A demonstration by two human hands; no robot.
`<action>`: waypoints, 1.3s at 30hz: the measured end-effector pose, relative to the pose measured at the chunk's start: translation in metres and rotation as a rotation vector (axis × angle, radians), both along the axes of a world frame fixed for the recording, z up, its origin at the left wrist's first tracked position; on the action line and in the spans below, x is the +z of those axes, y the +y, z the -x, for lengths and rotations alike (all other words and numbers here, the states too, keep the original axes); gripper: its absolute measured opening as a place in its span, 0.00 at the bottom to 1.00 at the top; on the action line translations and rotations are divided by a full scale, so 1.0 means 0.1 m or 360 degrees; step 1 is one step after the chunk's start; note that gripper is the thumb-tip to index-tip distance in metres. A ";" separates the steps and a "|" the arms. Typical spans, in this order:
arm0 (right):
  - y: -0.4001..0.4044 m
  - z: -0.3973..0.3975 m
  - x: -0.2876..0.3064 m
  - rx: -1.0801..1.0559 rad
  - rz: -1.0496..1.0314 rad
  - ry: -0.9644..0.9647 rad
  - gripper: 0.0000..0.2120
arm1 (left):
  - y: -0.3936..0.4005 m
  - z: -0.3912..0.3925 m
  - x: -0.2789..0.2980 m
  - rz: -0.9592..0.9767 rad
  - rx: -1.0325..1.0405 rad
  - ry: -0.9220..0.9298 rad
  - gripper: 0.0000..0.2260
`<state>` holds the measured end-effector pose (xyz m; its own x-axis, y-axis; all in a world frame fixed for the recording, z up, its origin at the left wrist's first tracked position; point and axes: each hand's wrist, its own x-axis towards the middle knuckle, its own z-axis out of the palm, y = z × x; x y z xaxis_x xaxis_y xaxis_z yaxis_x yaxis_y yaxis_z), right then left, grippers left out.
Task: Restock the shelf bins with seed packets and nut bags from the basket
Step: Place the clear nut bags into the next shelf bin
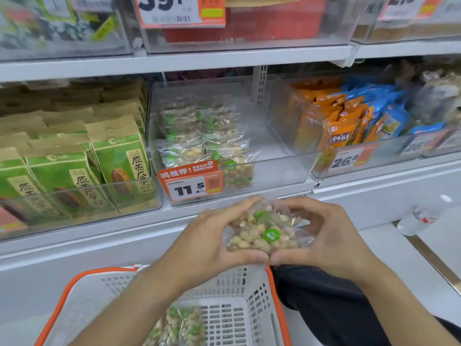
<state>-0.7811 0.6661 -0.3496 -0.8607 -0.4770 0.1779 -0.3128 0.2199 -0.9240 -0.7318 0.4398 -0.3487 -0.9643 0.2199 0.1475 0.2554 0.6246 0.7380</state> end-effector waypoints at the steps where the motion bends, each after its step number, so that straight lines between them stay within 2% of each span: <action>1: -0.02 0.02 0.09 -0.0048 -0.0023 0.0105 0.34 | -0.01 0.06 0.07 0.0004 -0.0015 0.0040 0.37; 5: -0.08 0.17 0.48 -0.0195 -0.0077 0.0537 0.32 | -0.04 0.30 0.38 0.0045 -0.0035 0.0369 0.38; 8: -0.13 0.40 0.69 -0.0406 -0.0198 0.0964 0.30 | -0.16 0.55 0.54 0.0239 0.0176 0.0596 0.33; 10: -0.17 0.62 0.75 -0.0548 -0.0285 0.1180 0.30 | -0.33 0.74 0.56 0.0386 0.0362 0.0587 0.28; 12: -0.22 0.89 0.77 -0.0635 -0.0411 0.1265 0.34 | -0.49 0.92 0.51 0.0552 0.0514 0.0399 0.26; 15: -0.33 1.24 0.74 -0.0641 -0.0680 0.1200 0.41 | -0.57 1.07 0.42 0.0713 0.0595 0.0190 0.28; 18: -0.47 1.55 0.66 -0.0671 -0.0882 0.1111 0.35 | -0.52 1.13 0.38 0.0772 0.0586 0.0154 0.22; 21: -0.67 1.90 0.60 -0.0721 -0.1006 0.0950 0.30 | -0.52 1.13 0.36 0.0807 0.0610 0.0144 0.21; 24: -0.87 2.30 0.51 -0.0717 -0.1006 0.0742 0.28 | -0.53 1.11 0.35 0.0829 0.0626 0.0185 0.20; 28: -1.03 2.78 0.34 -0.0670 -0.1103 0.0302 0.34 | -0.50 1.04 0.38 0.0941 0.0599 0.0146 0.23; 31: -1.09 3.04 0.18 -0.0594 -0.1039 0.0128 0.37 | -0.49 1.02 0.39 0.1036 0.0528 0.0068 0.25; 33: -1.10 3.11 0.14 -0.0678 -0.1008 0.0146 0.36 | -0.50 1.02 0.38 0.1058 0.0507 0.0064 0.26; 36: -1.07 3.20 0.04 -0.0849 -0.0801 0.0027 0.40 | -0.53 1.04 0.34 0.1051 0.0524 0.0093 0.29; 39: -1.07 3.23 -0.02 -0.0922 -0.0752 -0.0035 0.36 | -0.54 1.06 0.30 0.1040 0.0551 0.0127 0.30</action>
<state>-1.1038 0.5591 -0.3518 -0.9984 0.0326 0.0460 -0.0085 0.7191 -0.6948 -0.8381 0.3854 -0.3189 -0.9862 -0.0275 0.1632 0.0016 0.9844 0.1760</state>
